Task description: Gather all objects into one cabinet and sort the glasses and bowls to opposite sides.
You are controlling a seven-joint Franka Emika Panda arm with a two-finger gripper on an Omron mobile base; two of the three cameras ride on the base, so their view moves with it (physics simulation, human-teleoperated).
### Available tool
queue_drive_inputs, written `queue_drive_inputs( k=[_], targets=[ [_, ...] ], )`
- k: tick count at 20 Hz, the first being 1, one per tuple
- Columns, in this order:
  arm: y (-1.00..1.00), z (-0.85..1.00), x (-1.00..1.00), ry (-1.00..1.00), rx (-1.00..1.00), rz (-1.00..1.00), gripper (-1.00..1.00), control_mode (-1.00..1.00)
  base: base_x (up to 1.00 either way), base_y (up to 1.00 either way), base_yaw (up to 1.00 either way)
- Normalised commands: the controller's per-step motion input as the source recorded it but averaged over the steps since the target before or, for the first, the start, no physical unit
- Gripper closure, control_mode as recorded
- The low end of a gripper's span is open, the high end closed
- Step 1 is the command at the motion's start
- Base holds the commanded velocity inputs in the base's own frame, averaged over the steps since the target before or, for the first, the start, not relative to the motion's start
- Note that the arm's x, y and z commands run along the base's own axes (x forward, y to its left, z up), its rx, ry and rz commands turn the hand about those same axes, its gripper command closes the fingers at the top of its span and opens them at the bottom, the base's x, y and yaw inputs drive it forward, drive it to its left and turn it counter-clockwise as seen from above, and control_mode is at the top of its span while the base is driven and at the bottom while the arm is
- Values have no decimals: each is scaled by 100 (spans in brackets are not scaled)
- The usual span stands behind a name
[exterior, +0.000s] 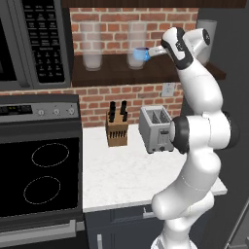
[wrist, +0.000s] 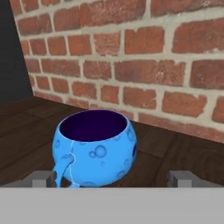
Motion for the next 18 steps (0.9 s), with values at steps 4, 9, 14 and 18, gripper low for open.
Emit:
queue_drive_inputs(
  k=[4, 9, 14, 18],
  targets=[
    [4, 0, 11, 0, 0, 0, -100, -100, 0, 0, 0],
    [4, 0, 7, 0, 0, 0, -100, -100, 0, 0, 0],
    [1, 0, 6, 0, 0, 0, -100, -100, 0, 0, 0],
    [0, 0, 2, 0, 0, 0, -100, -100, 0, 0, 0]
  ],
)
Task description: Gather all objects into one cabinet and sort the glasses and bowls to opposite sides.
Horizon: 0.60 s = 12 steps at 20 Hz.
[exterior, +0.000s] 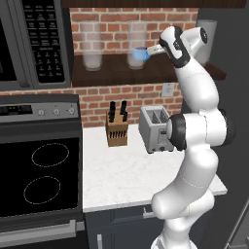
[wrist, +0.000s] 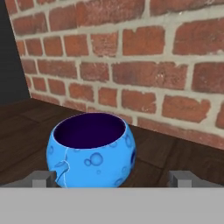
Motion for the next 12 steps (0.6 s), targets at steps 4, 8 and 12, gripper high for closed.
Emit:
queue_drive_inputs(
  k=[4, 8, 12],
  targets=[
    [0, 0, 0, 0, 0, 0, -100, -100, 0, 0, 0],
    [0, 0, 0, 1, 0, 4, -100, -100, 0, 0, 0],
    [0, 0, 0, 3, 0, 11, -100, -100, 0, 0, 0]
  ],
)
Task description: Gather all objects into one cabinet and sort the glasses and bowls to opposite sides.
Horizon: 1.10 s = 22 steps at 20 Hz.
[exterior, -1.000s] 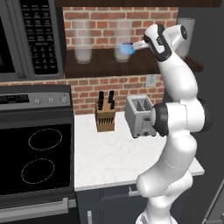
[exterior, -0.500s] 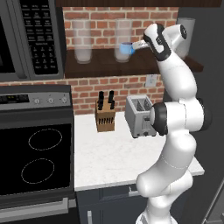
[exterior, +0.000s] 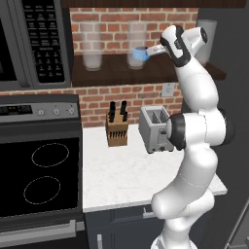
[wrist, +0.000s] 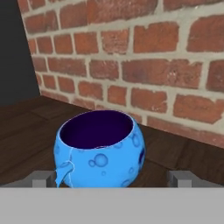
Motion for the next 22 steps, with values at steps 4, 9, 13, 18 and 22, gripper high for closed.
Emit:
queue_drive_inputs(
  k=[4, 9, 13, 18, 22],
  targets=[
    [0, 5, 0, 1, 0, 8, -100, -100, 0, 0, 0],
    [0, 4, 5, 0, 0, 5, -100, -100, 0, 0, 0],
    [0, 8, 0, 0, 0, 3, -100, -100, 0, 0, 0],
    [5, 2, 2, 1, 0, 1, -100, -100, 0, 0, 0],
    [13, 1, 9, 2, 0, 0, -100, -100, 0, 0, 0]
  ],
)
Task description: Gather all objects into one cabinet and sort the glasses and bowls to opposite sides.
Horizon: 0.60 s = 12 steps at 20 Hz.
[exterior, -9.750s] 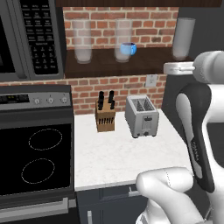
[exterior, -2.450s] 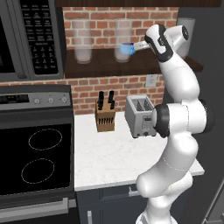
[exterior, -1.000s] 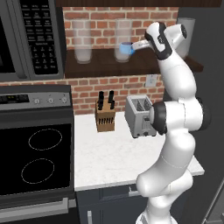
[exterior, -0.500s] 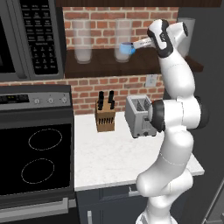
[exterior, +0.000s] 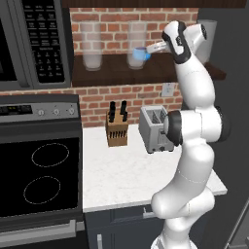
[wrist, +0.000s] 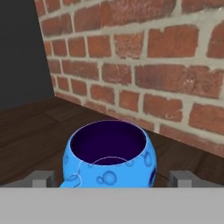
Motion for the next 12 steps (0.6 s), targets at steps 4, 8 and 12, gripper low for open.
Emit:
queue_drive_inputs(
  k=[4, 8, 12],
  targets=[
    [4, 5, 12, 2, 0, 0, -100, -100, 0, 0, 0],
    [0, 1, 9, 1, 0, 0, -100, -100, 0, 0, 0],
    [3, 0, 2, 1, 0, 0, -100, -100, 0, 0, 0]
  ],
)
